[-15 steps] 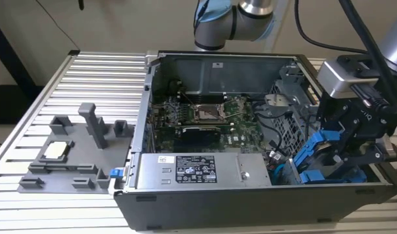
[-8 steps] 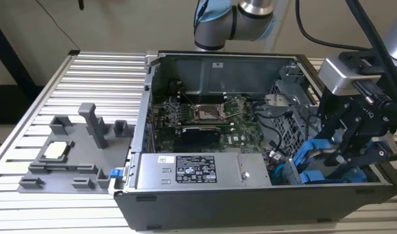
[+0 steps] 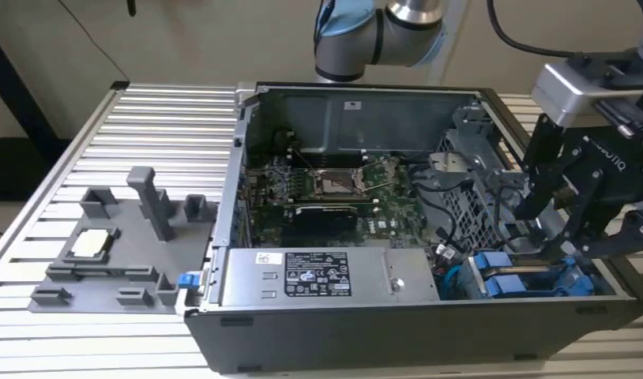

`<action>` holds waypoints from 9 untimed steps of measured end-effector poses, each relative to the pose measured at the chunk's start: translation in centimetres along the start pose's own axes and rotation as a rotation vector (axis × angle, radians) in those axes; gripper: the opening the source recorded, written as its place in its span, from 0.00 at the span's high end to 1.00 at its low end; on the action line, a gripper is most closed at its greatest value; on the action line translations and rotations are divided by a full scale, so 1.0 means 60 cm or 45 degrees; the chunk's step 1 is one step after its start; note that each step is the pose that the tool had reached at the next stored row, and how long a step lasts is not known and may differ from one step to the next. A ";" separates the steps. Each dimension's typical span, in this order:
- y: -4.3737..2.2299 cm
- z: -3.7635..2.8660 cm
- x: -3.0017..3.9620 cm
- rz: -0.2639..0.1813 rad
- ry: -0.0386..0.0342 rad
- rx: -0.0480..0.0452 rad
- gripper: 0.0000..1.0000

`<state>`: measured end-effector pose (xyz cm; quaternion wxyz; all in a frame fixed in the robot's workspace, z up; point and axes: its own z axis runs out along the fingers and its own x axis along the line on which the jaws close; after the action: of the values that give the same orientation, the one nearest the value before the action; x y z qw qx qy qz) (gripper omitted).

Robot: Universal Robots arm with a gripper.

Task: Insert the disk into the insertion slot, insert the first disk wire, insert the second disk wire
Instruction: 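Insert the disk into the insertion slot, then insert the first disk wire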

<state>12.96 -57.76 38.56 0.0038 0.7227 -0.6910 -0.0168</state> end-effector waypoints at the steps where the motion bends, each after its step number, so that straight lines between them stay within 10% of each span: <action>1: 0.000 -0.007 0.000 0.000 0.0002 0.000 0.45; 5: 0.001 -0.037 -0.001 0.000 0.0004 0.000 0.45; 9: 0.001 -0.041 -0.002 0.000 0.0008 0.000 0.45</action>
<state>12.97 -57.68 41.01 0.0040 0.7227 -0.6910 -0.0166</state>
